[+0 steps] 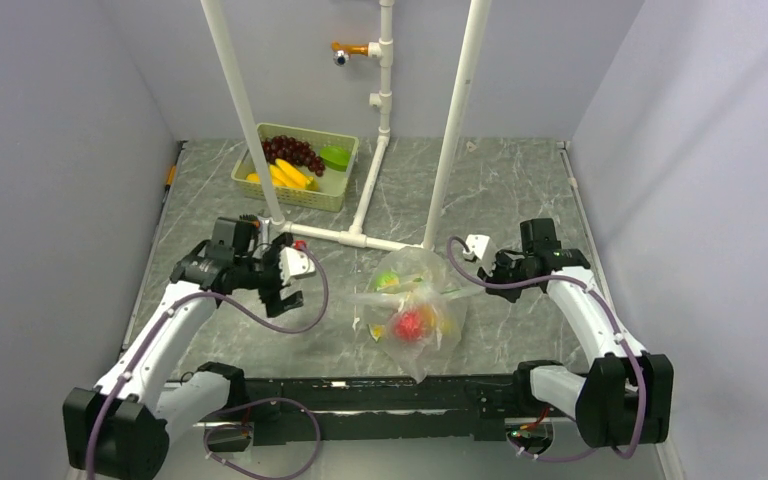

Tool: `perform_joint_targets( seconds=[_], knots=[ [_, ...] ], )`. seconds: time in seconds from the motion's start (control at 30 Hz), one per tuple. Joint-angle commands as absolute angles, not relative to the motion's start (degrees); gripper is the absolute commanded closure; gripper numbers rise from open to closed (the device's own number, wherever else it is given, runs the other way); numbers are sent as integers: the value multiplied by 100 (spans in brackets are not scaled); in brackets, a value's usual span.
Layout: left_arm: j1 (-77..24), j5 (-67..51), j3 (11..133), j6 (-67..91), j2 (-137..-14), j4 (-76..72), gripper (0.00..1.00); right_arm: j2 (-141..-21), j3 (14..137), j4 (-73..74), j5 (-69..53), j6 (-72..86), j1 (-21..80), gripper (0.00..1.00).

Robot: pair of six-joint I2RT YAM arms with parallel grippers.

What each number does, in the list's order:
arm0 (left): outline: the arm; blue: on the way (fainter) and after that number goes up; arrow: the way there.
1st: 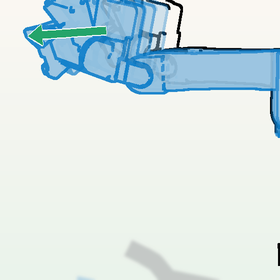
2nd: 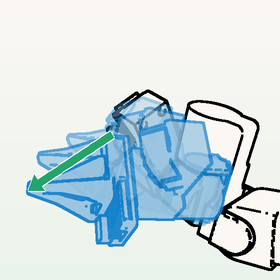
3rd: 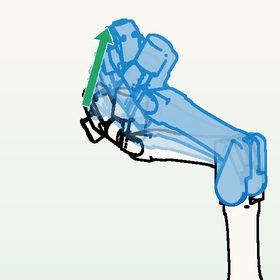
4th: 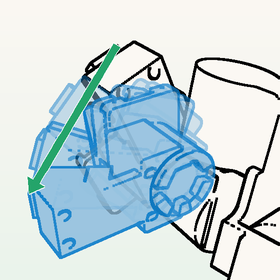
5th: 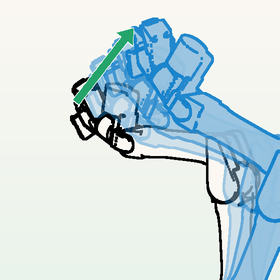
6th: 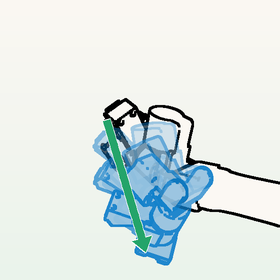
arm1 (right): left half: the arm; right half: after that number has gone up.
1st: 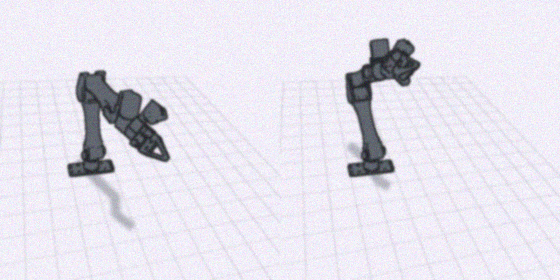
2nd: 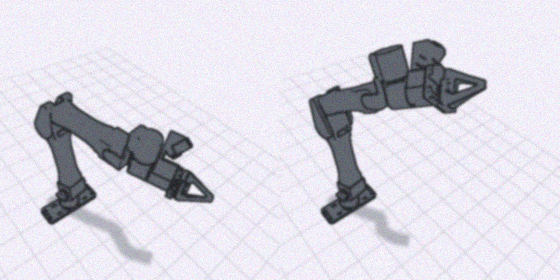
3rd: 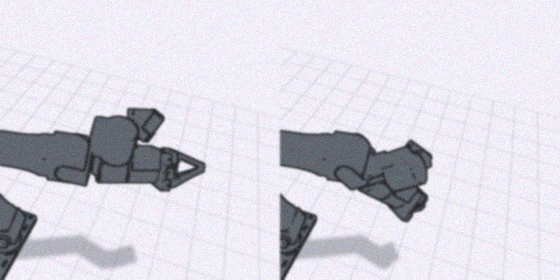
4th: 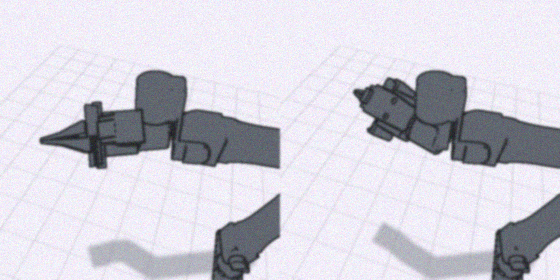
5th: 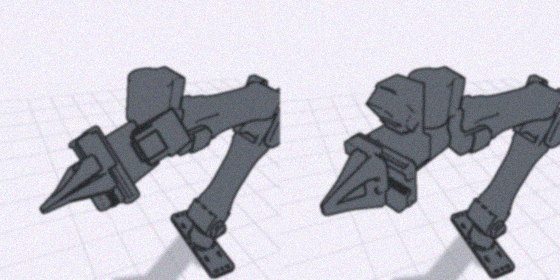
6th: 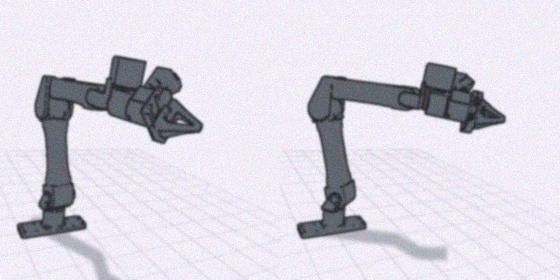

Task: Place the fake fruits into the plastic bag and tie a complex knot

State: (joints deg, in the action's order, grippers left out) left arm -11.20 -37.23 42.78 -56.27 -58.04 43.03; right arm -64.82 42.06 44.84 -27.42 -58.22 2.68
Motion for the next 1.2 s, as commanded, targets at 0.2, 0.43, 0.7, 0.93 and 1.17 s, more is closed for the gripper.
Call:
perform_joint_targets(
  seconds=[0.2, 0.43, 0.7, 0.93, 1.17],
  knots=[
    [-3454, -3722, 5207, -3980, -6510, 3343, 4, -6114, 4479, 5180, -3365, -5638, 357, 100],
    [-4039, -2961, 5449, -4108, -7632, 3228, 53, -5969, 4422, 5071, -3346, -5437, 448, 100],
    [-2102, -2971, 5025, -4874, -6423, 4103, 100, -5955, 4464, 4296, -3190, -4691, 447, 100],
    [-2204, -3014, 3996, -4900, -6330, 3669, 100, -6560, 4141, 2868, -2777, -3598, 1531, 100],
    [-2005, -2557, 3715, -5066, -6229, 3460, 100, -6404, 3830, 3065, -2722, -3969, 1404, 100]
  ],
)
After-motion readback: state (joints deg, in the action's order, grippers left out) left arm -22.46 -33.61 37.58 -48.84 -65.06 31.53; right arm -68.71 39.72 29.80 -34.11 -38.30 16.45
